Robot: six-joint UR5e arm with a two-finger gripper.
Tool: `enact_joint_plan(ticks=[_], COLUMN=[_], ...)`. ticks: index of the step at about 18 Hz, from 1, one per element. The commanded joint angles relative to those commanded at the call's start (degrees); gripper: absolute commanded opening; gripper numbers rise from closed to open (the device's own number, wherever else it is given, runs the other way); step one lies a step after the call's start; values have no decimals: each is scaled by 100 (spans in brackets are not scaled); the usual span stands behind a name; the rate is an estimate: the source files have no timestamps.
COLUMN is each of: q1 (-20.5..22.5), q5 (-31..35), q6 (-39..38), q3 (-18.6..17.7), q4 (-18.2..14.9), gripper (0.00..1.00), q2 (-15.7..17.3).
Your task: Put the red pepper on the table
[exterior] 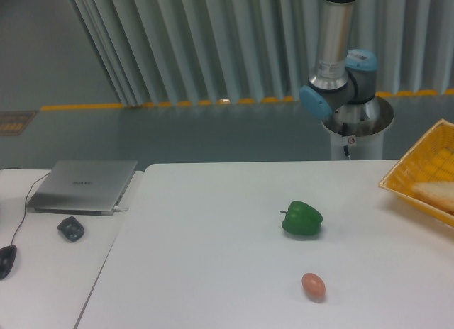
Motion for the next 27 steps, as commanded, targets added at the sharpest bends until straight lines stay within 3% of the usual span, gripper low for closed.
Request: enact_joint_plan(ticks=[5,16,27], q1=[273,352,440], q5=[-79,-325,-317], q6=[0,-70,-61], q3=[-26,-219,-501], q4=[18,106,493], gripper=[100,100,100], q2=[-53,-255,-387])
